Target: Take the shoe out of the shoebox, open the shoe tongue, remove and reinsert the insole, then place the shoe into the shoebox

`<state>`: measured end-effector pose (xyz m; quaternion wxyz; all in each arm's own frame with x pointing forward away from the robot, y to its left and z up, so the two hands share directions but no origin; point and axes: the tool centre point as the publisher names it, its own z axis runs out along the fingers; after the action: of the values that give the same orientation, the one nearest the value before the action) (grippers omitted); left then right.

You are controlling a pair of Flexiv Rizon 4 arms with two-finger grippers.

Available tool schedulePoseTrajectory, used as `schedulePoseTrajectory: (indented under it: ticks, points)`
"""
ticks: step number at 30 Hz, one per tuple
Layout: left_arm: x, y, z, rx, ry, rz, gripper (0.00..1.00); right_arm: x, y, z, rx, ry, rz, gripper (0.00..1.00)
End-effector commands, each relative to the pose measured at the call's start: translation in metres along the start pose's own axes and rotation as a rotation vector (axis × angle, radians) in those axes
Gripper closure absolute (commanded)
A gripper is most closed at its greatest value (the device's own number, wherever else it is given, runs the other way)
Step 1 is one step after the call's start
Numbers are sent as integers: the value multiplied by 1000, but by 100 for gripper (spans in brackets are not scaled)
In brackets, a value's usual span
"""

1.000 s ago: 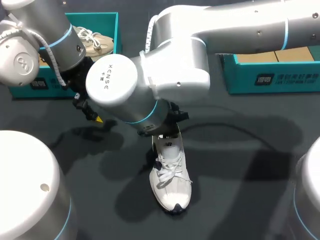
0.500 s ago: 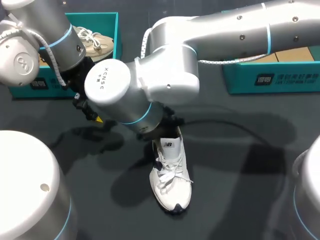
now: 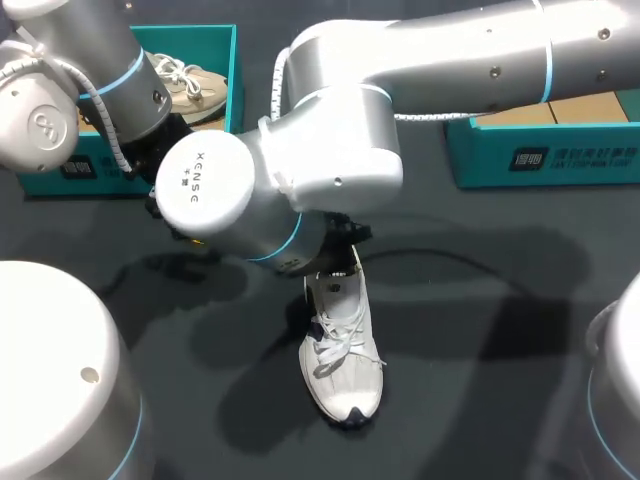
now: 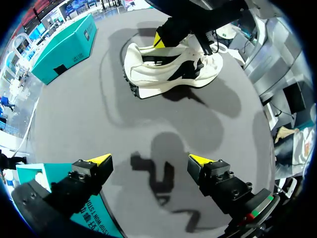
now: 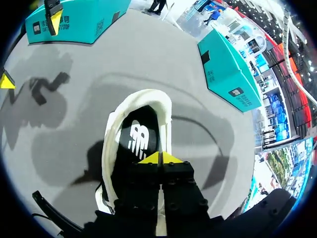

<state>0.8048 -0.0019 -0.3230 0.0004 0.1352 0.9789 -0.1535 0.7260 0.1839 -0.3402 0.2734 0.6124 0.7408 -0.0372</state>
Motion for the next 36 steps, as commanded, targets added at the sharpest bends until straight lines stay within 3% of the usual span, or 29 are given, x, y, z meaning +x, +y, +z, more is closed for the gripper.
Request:
schedulePoseTrajectory:
  ticks: [1,15,18,21,25,28,36]
  points:
    - [0,0,0,-3,0,1,0,10,-4,10,16,-43,308,100]
    - [0,0,0,-3,0,1,0,21,-18,61,154,-9,330,100]
    - [0,0,0,-3,0,1,0,26,-21,57,148,62,335,100]
    - [0,0,0,-3,0,1,0,28,-20,39,102,146,342,100]
    - [0,0,0,-3,0,1,0,19,-16,11,21,122,369,100]
    - [0,0,0,-3,0,1,0,13,-15,3,-7,67,391,100]
    - [0,0,0,-3,0,1,0,14,-14,27,33,8,399,100]
